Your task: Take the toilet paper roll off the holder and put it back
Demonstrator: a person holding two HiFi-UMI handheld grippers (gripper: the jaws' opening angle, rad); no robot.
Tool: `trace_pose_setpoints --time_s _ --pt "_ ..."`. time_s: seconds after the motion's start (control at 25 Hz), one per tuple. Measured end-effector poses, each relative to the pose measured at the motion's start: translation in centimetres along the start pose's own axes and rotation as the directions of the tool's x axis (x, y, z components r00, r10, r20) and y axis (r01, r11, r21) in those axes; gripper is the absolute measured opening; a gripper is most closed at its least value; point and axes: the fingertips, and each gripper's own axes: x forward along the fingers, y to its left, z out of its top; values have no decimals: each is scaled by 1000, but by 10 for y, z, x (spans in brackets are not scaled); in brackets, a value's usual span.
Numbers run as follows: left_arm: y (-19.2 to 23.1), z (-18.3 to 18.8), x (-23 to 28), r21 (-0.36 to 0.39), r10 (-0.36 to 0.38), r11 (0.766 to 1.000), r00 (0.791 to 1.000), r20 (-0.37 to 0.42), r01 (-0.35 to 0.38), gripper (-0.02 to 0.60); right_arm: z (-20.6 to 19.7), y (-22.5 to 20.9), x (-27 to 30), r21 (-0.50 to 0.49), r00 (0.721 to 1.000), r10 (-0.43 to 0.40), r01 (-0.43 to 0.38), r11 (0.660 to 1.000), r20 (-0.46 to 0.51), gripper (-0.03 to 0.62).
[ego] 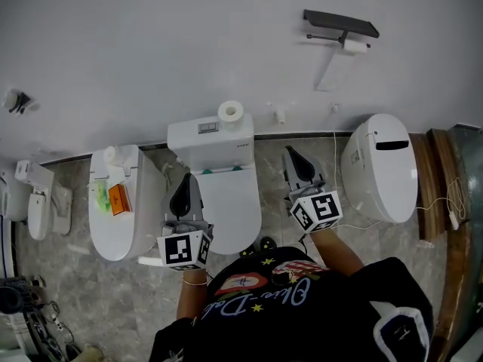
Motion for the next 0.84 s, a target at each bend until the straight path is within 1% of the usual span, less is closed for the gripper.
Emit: trace_pose_setpoints --time_s 0.12,0.28,0.56,0.84 --pt "-2 1 -1 1 -4 1000 1000 2 4 -2 2 4 -1 -23 1000 10 -10 1000 0 14" --pt "-4 1 0 1 -6 1000 1000 8 6 -2 3 5 0 -28 1000 20 -20 999 -1 14" --pt "-11 3 0 2 -18 1000 1000 9 18 -2 6 3 -5 -50 1000 12 -12 999 -5 14" --pt "-14 2 -1 -7 -23 1000 1000 13 24 -2 7 3 -9 -49 1000 8 -8 999 -3 14"
